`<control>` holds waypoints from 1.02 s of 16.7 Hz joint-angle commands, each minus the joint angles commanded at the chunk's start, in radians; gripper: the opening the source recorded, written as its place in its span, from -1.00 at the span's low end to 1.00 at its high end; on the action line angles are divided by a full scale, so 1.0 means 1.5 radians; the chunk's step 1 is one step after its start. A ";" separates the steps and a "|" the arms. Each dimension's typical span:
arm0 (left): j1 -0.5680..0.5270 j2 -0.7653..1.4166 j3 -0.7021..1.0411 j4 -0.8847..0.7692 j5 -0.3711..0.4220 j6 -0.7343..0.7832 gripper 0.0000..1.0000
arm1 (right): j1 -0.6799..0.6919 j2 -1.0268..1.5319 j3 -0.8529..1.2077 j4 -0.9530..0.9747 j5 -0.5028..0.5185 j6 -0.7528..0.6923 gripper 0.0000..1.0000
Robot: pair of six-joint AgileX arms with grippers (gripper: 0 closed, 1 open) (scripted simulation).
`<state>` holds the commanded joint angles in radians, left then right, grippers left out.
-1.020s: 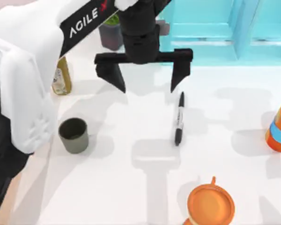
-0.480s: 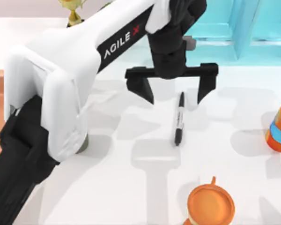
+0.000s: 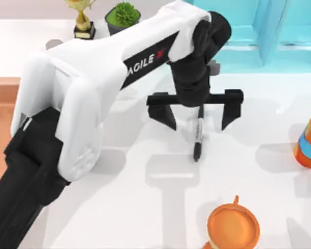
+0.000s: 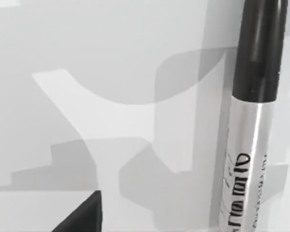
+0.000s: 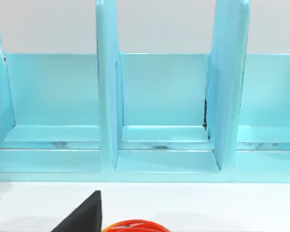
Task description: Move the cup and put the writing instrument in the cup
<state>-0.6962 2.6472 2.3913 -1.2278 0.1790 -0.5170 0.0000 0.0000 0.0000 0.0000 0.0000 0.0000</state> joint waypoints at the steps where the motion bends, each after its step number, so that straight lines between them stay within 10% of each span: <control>1: -0.003 0.004 -0.020 0.025 0.000 -0.003 1.00 | 0.000 0.000 0.000 0.000 0.000 0.000 1.00; 9: -0.010 0.016 -0.076 0.093 -0.001 -0.010 1.00 | 0.000 0.000 0.000 0.000 0.000 0.000 1.00; 17: -0.010 0.016 -0.076 0.093 -0.001 -0.010 -0.21 | 0.000 0.000 0.000 0.000 0.000 0.000 1.00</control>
<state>-0.7105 2.6705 2.2773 -1.0881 0.1779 -0.5314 0.0000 0.0000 0.0000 0.0000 0.0000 0.0000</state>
